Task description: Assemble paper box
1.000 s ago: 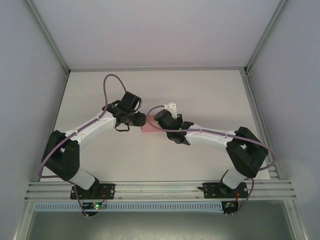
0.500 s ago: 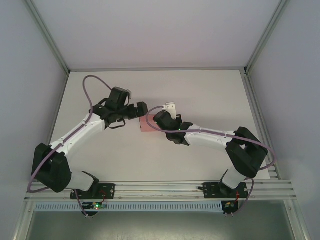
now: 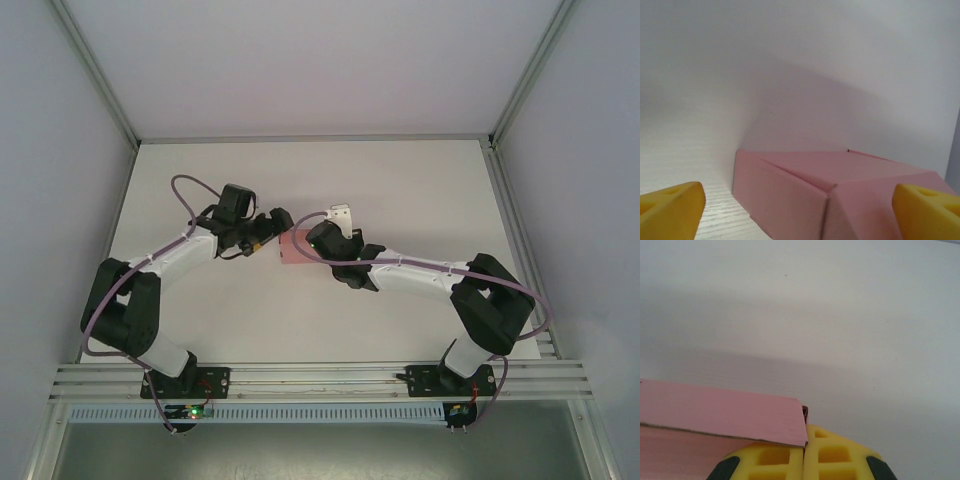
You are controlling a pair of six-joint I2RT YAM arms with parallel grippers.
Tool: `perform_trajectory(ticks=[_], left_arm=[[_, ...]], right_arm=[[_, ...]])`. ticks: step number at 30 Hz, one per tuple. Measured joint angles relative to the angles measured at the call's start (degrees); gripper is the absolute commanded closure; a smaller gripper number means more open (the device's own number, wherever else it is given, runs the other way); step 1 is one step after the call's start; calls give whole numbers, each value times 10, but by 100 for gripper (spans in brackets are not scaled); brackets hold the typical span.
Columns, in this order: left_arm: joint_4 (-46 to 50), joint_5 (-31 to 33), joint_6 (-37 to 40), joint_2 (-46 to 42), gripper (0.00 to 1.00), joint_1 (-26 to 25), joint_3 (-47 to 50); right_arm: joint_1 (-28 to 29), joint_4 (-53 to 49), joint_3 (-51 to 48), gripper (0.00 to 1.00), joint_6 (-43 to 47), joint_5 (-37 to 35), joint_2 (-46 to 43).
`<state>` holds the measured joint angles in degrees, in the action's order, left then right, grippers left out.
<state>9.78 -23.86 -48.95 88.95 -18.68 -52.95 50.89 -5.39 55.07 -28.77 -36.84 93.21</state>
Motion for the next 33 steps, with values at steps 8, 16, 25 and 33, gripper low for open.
perform_trajectory(ticks=[8, 16, 25, 33], left_arm=[[-147, -51, -37, 9, 47, 0, 54], [-205, -40, -34, 12, 53, 0, 75], [-225, -29, -9, 13, 54, -1, 82], [-241, -28, 5, 12, 55, -20, 92]], right_arm=[[0, 57, -31, 88, 6, -2, -6], [-24, 32, -40, 52, 34, 50, -39], [-59, 32, -82, 30, 76, 177, -102], [-66, 133, -122, 21, 86, 275, -151]])
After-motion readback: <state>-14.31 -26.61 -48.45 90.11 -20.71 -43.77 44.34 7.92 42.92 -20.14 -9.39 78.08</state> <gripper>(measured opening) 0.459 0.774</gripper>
